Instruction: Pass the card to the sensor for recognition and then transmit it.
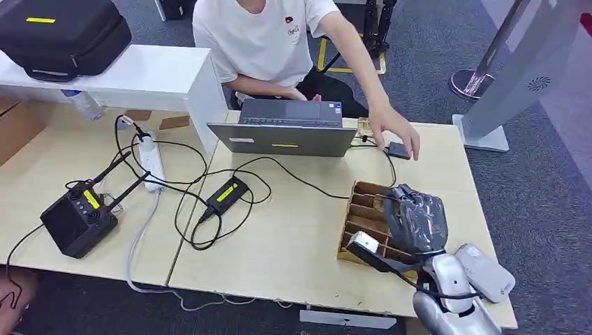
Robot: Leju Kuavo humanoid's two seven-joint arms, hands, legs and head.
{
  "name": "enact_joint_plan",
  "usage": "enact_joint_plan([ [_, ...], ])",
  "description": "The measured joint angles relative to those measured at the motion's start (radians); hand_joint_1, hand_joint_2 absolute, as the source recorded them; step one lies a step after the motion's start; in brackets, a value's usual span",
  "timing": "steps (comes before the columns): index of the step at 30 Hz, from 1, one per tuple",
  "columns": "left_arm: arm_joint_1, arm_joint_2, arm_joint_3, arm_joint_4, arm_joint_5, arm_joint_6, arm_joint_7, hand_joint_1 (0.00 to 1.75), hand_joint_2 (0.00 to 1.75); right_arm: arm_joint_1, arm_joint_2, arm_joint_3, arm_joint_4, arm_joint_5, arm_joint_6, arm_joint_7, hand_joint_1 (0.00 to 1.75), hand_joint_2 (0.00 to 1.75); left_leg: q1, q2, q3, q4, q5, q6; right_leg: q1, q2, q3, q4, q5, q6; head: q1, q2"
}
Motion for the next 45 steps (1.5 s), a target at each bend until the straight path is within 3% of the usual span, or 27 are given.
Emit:
enact_joint_plan([
  [3, 0.000, 0.001, 0.000, 0.000, -0.002, 0.000, 0.002, 0.00, 1.75, -0.025, -0.017, -0.001, -0.024, -0.013, 0.021, 0.004, 1.75, 1.75, 0.000, 0.000, -0.001, 0.000, 0.000, 0.000, 0.000, 0.000, 0.000, 0.000, 0.001, 0.000, 0.000, 0.000],
  [5, 0.001, 0.003, -0.003, 0.000, -0.006, -0.007, 0.003, 0.00, 1.75, -0.108, -0.045, 0.009, -0.042, -0.044, 0.052, 0.054, 1.75, 1.75, -0.002, 0.002, -0.003, 0.000, 0.002, 0.000, -0.002, 0.003, -0.004, 0.001, 0.003, 0.001, 0.000, 0.000],
  [6, 0.000, 0.003, -0.007, 0.000, -0.006, -0.010, 0.004, 0.00, 1.75, -0.179, -0.059, 0.015, -0.048, -0.071, 0.088, 0.081, 1.75, 1.75, -0.004, 0.003, -0.006, 0.000, 0.005, 0.002, -0.003, 0.004, -0.006, 0.003, 0.005, 0.001, 0.000, 0.000],
  [8, -0.001, 0.008, -0.011, 0.000, -0.007, -0.016, 0.004, 0.00, 1.75, -0.374, -0.079, 0.024, -0.017, -0.144, 0.246, 0.092, 1.75, 1.75, -0.004, 0.008, -0.008, 0.000, 0.007, 0.000, -0.004, 0.009, -0.014, 0.004, 0.009, 0.001, 0.000, 0.000],
  [10, -0.003, 0.010, -0.017, 0.000, -0.007, -0.018, 0.003, 0.00, 1.75, -0.515, -0.090, 0.028, 0.024, -0.160, 0.307, 0.089, 1.75, 1.75, -0.003, 0.006, -0.009, 0.000, 0.009, 0.001, -0.005, 0.007, -0.015, 0.004, 0.009, 0.001, 0.000, 0.000],
  [14, 0.000, 0.011, -0.024, 0.000, -0.007, -0.026, 0.002, 0.00, 1.75, -0.614, -0.102, 0.048, 0.091, -0.157, 0.287, 0.097, 1.75, 1.75, -0.003, 0.001, -0.009, 0.000, 0.010, 0.001, -0.004, 0.002, -0.011, 0.003, 0.009, 0.002, -0.001, 0.000],
  [31, -0.002, 0.014, -0.028, 0.000, -0.008, -0.033, 0.001, 0.00, 1.75, -0.679, -0.114, 0.108, 0.249, -0.154, 0.265, 0.117, 1.75, 1.75, -0.003, 0.001, -0.010, 0.000, 0.010, 0.001, -0.004, 0.002, -0.012, 0.003, 0.009, 0.002, 0.000, 0.000],
  [32, -0.002, 0.014, -0.028, 0.000, -0.008, -0.033, 0.001, 0.00, 1.75, -0.679, -0.114, 0.110, 0.251, -0.153, 0.264, 0.117, 0.00, 1.75, -0.003, 0.001, -0.010, 0.000, 0.010, 0.001, -0.004, 0.002, -0.012, 0.003, 0.009, 0.002, 0.000, 0.000],
  [45, -0.001, 0.014, -0.028, 0.000, -0.003, -0.035, -0.009, 0.00, 1.75, -0.659, -0.122, 0.131, 0.260, -0.145, 0.261, 0.120, 0.00, 1.75, -0.003, 0.001, -0.010, 0.000, 0.010, 0.001, -0.004, 0.002, -0.013, 0.003, 0.009, 0.002, 0.000, 0.000],
])
